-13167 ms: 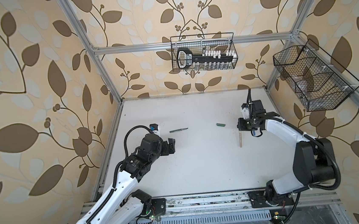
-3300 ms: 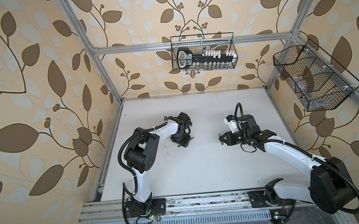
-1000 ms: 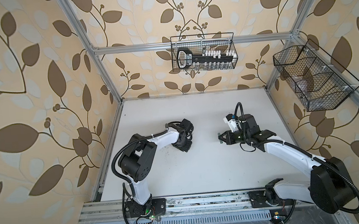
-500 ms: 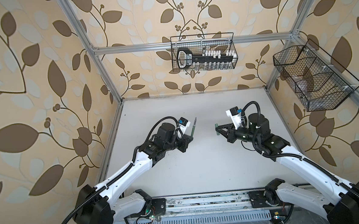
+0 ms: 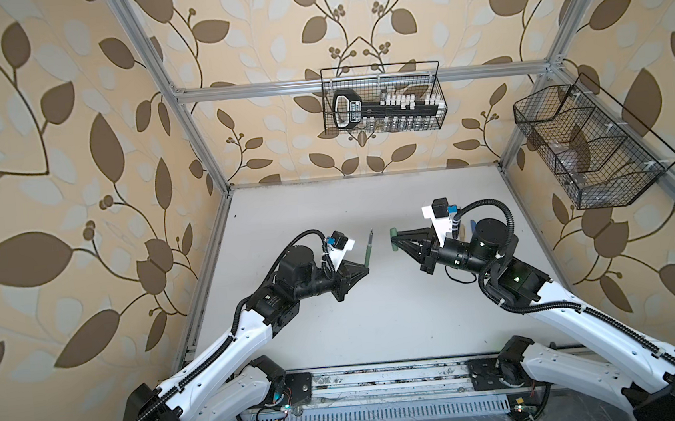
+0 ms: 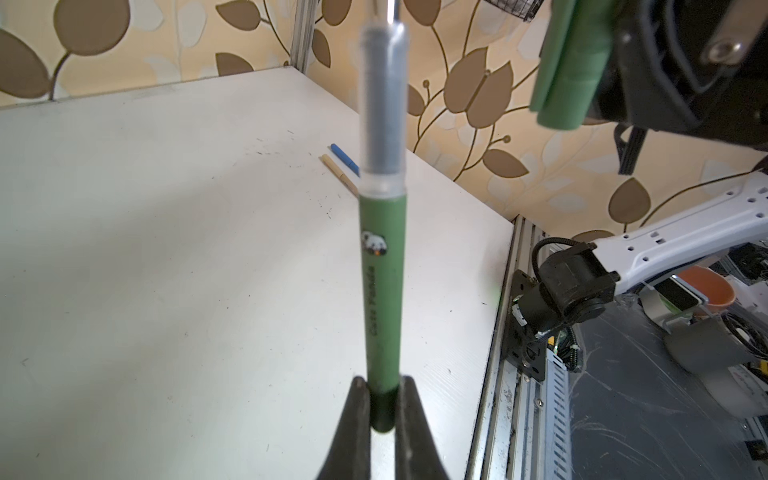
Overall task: Insert the pens into the pen caps
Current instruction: 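Raise the green pen upright with the left gripper while the right lifts the cap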
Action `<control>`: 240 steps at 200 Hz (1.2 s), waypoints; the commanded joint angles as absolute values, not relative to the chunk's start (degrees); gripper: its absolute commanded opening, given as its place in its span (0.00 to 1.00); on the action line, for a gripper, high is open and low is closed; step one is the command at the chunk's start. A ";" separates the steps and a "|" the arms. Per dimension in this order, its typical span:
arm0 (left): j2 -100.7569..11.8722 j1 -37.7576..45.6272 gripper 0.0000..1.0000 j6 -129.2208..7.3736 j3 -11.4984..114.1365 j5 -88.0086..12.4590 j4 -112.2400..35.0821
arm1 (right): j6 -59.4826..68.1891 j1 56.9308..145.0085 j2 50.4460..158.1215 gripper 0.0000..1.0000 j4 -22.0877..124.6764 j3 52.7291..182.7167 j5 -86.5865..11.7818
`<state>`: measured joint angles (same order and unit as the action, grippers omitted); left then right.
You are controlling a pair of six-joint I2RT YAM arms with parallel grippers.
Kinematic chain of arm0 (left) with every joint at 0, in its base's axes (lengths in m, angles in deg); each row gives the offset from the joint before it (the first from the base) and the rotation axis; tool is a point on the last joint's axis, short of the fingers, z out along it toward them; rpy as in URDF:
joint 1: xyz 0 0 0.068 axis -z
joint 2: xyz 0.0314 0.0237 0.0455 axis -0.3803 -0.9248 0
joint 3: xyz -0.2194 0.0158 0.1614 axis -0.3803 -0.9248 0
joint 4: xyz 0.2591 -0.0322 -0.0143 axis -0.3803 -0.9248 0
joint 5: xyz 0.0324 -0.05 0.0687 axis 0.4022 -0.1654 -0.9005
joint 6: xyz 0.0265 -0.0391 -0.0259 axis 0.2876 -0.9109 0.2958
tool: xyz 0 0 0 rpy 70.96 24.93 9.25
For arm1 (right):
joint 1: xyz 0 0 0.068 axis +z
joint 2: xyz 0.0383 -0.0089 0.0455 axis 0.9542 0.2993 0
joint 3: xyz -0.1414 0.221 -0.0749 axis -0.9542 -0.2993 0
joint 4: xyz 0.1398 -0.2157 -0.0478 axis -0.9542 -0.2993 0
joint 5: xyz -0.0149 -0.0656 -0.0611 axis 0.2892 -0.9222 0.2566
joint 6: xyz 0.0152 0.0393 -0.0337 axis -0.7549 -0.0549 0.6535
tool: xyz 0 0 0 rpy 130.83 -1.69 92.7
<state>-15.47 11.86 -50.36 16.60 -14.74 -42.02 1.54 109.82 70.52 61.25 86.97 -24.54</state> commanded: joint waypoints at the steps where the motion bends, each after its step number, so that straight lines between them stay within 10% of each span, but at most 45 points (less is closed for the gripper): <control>1: -13.48 12.50 0.00 -50.03 17.21 -11.26 -39.02 | 0.86 111.01 69.81 0.06 67.50 89.01 -25.88; 125: -13.31 12.51 0.00 -46.30 18.46 9.59 -37.27 | -4.08 112.02 68.68 0.06 79.33 88.09 -24.50; 240: -14.99 12.53 0.00 -45.86 20.10 -2.58 -42.46 | 6.61 118.64 72.51 0.05 65.24 94.35 -37.62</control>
